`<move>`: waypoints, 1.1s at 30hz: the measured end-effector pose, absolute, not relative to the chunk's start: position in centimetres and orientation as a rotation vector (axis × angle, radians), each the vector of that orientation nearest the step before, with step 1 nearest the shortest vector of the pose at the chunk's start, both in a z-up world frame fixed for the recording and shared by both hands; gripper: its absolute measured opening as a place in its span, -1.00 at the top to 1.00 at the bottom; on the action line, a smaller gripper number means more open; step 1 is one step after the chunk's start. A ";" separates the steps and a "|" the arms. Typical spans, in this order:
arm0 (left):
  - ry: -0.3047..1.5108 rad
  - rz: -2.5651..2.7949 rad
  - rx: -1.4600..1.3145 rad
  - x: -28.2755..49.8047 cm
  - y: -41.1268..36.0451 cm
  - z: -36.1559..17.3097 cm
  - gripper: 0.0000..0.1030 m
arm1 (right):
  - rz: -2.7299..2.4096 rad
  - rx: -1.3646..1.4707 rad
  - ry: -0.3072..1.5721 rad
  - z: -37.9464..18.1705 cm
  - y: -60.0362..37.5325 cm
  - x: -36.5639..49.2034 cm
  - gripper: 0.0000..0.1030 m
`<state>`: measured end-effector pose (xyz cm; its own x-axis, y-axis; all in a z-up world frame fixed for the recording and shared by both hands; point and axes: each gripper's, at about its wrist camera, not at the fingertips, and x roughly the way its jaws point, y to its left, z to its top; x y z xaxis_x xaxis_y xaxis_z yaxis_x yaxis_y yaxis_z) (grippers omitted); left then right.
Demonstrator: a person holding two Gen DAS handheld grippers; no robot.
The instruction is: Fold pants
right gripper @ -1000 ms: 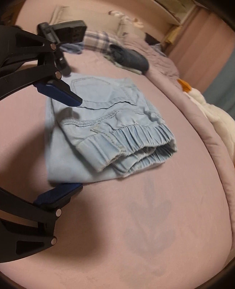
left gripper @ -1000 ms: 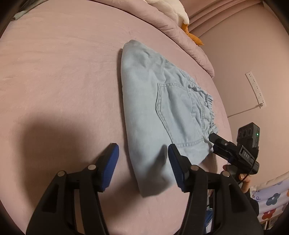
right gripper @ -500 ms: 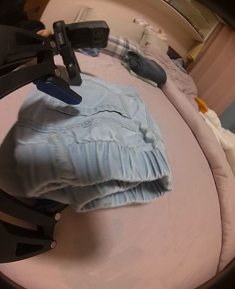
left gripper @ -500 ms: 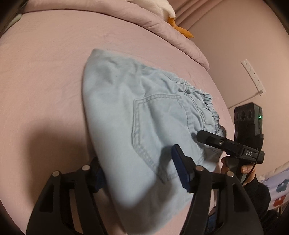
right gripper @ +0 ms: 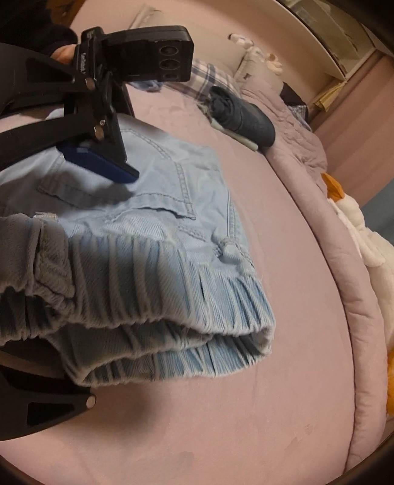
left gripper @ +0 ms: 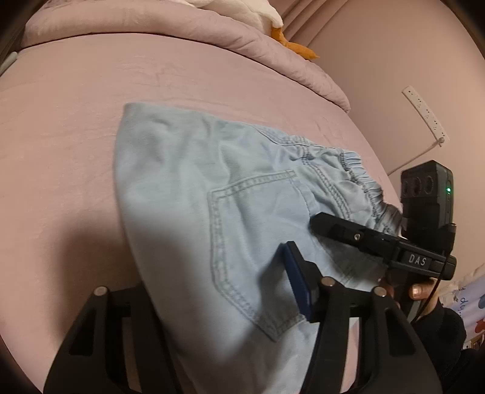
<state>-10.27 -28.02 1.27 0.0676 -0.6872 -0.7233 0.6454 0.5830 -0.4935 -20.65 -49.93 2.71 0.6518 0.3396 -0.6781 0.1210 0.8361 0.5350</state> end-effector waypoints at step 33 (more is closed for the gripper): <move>0.858 -0.773 0.010 -14.1 -18.4 9.3 0.46 | 0.072 0.338 0.655 11.2 -38.8 -23.2 0.35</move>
<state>-14.06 -18.37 9.31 0.4045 -0.6083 -0.6829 0.6159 0.7332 -0.2883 -23.21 -38.85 11.19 0.7926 0.1710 -0.5852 0.0402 0.9431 0.3301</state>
